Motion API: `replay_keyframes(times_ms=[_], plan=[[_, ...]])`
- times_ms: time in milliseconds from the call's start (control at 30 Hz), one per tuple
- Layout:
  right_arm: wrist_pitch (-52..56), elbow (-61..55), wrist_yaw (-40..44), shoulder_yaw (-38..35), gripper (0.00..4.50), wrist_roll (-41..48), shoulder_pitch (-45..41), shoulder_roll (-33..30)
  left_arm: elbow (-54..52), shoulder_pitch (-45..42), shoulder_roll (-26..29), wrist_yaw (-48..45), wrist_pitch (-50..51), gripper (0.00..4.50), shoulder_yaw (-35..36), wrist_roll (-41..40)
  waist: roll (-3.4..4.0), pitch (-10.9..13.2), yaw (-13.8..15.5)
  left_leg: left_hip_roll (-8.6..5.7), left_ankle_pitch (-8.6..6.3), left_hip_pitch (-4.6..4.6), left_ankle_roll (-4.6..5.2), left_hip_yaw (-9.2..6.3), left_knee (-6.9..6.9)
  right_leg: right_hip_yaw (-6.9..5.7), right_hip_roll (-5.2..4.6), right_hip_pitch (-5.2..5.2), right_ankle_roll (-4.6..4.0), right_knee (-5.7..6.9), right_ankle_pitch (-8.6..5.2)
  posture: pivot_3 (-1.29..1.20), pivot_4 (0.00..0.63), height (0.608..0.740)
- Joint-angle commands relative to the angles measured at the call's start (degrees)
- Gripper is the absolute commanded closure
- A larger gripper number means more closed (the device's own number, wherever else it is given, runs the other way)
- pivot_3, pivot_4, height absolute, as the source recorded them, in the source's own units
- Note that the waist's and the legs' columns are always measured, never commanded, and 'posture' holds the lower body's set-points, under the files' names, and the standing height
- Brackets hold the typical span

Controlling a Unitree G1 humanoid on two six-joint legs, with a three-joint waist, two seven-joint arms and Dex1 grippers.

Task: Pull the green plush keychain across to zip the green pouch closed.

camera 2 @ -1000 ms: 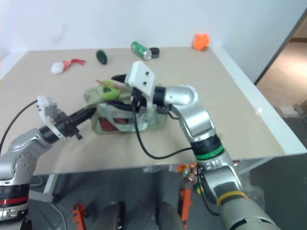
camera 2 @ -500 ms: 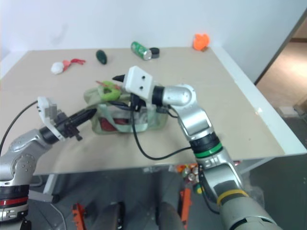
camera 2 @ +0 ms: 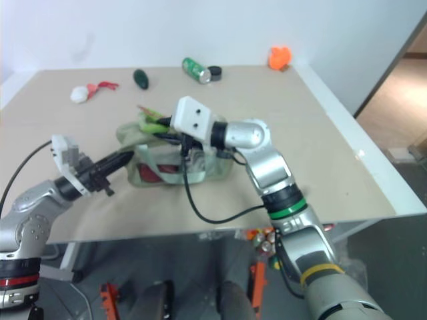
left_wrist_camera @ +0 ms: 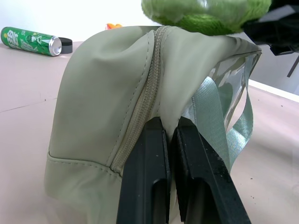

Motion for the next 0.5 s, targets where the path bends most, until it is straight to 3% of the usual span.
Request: replay_keyframes(times_ms=[33,333,500], plan=[[-1.05,-0.42,0.40,-0.23,4.46,0.20,-1.02,0.25,0.47,1.20,-0.06,0.04,0.70,4.50,-1.23,0.83,0.00,0.00,0.00,0.00,0.00,0.00,0.00,0.00,0.00,0.00,0.00,0.00,0.00,0.00,0.00,0.00,0.150,0.740],[-0.57,-0.04,-0.05,-3.06,4.46,1.40,-1.57,-1.08,0.77,1.12,-0.17,-0.18,0.61,4.50,-1.44,0.83,0.00,0.00,0.00,0.00,0.00,0.00,0.00,0.00,-0.02,0.00,0.00,-0.01,-0.01,-0.01,-0.01,0.00,0.150,0.740],[-1.45,2.28,-1.66,-6.17,4.46,-0.72,-3.07,-6.42,1.47,0.49,-0.34,-0.38,0.54,4.50,-1.86,1.02,0.00,0.00,0.06,-0.01,0.00,-0.02,-0.01,0.01,-0.01,0.00,-0.03,0.00,-0.01,-0.07,-0.01,0.00,0.150,0.740]])
